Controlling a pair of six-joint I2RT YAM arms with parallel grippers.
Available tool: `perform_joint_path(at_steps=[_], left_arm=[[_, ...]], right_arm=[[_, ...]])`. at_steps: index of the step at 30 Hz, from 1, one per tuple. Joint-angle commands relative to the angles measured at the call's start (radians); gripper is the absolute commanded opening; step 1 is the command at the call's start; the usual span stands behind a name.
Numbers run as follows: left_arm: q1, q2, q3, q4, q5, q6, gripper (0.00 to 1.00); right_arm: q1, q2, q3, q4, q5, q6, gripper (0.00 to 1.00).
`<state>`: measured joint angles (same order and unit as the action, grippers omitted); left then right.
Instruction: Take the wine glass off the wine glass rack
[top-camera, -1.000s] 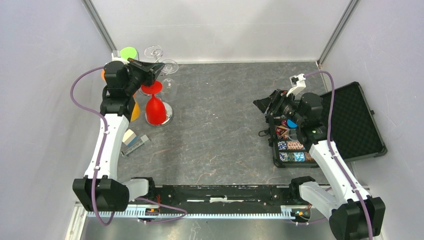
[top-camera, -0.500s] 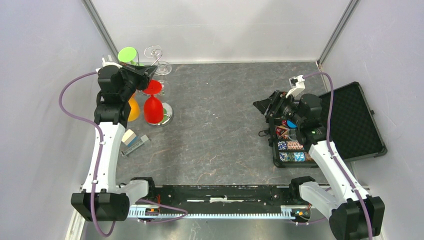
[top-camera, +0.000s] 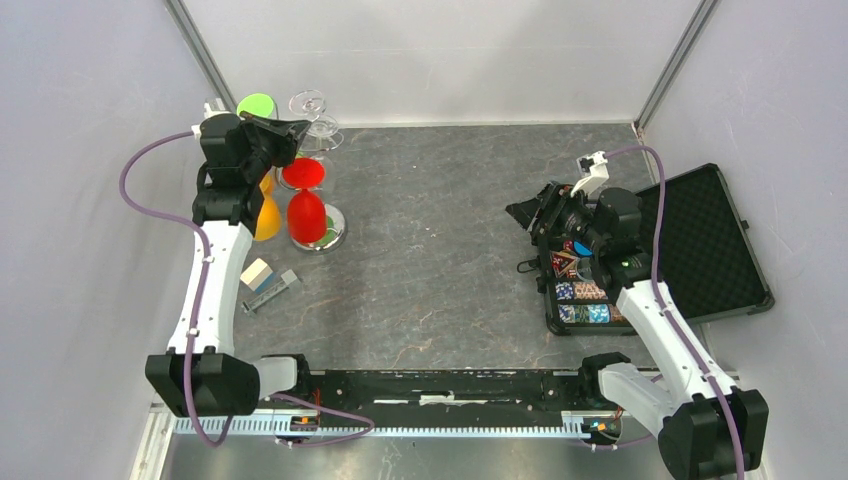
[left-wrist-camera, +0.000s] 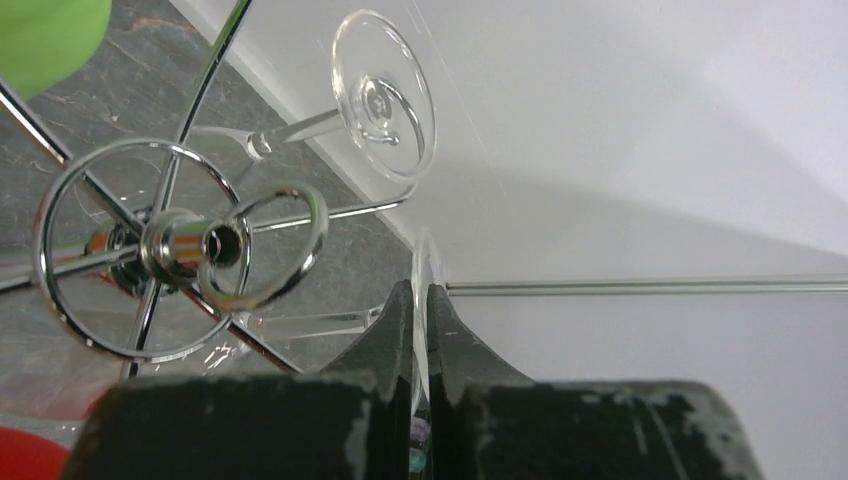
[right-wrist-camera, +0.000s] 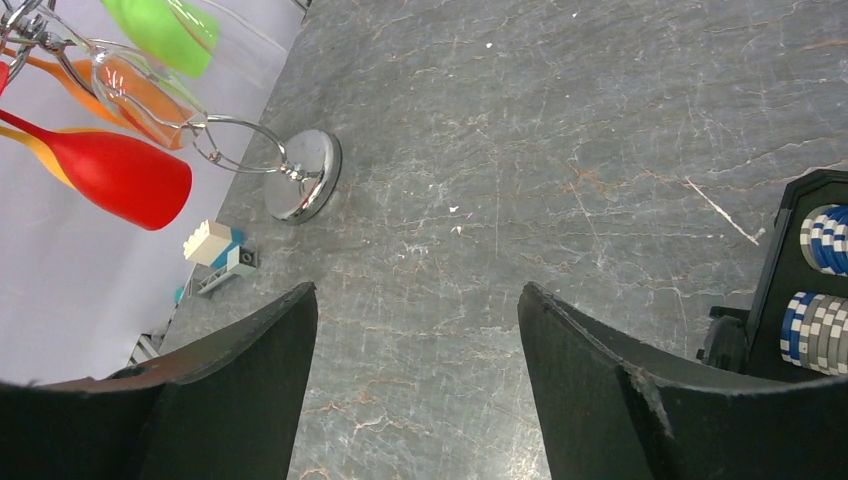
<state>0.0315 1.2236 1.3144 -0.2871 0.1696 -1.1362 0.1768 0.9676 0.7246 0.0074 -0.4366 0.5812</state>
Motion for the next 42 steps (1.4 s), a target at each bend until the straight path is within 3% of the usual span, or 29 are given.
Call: perform_joint_path(at_steps=[1, 20, 33, 42], left_arm=[[0.005, 0.042, 0.097, 0.102, 0.023, 0.036, 0.02], [-0.019, 0.111, 0.152, 0.140, 0.181, 0.073, 0.02], [-0.133, 0.141, 0.146, 0.163, 0.194, 0.070, 0.02], [-0.250, 0.098, 0.088, 0.194, 0.200, 0.018, 0.02]], right_arm=[[0.003, 0.006, 0.009, 0.036, 0.009, -0.017, 0.80], [0.005, 0.043, -0.011, 0.132, -0.147, 0.006, 0.85], [0.015, -0.002, -0.074, 0.282, -0.222, 0.016, 0.90], [0.102, -0.045, -0.170, 0.570, -0.191, 0.074, 0.90]])
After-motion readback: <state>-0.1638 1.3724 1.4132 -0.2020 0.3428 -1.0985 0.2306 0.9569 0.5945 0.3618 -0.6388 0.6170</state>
